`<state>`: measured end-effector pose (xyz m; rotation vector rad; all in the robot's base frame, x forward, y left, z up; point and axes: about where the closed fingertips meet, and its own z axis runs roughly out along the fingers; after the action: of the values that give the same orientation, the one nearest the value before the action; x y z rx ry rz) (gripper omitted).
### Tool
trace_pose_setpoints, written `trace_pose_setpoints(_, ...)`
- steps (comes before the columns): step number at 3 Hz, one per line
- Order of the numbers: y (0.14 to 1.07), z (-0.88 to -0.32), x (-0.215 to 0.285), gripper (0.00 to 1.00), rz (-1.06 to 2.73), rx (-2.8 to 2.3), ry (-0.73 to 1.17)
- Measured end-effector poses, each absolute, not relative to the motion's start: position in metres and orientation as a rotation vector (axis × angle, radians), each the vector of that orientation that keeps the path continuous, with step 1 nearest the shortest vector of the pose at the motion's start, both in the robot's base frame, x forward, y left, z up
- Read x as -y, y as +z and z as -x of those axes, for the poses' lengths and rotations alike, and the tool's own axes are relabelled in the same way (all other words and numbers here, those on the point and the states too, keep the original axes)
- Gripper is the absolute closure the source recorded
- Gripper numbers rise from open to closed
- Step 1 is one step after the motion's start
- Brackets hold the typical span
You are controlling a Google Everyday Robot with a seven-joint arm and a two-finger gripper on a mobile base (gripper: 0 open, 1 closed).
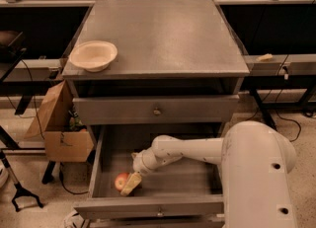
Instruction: Pick apple from middle drawer and place on counter
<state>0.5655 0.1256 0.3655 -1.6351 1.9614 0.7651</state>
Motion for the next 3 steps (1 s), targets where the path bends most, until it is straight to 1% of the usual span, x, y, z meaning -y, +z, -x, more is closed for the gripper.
trace_pose_setpoints(1, 0.3584, -0.5565, -0.1246, 0.00, 1.622, -1.948, 0.794)
trace_pose_setpoints(2, 0.3522, -0.5502, -0.1250, 0.19, 1.606, -1.919, 0.808)
trace_pose_setpoints(3, 0.3516, -0.5508, -0.1268, 0.42, 1.593, -1.903, 0.806)
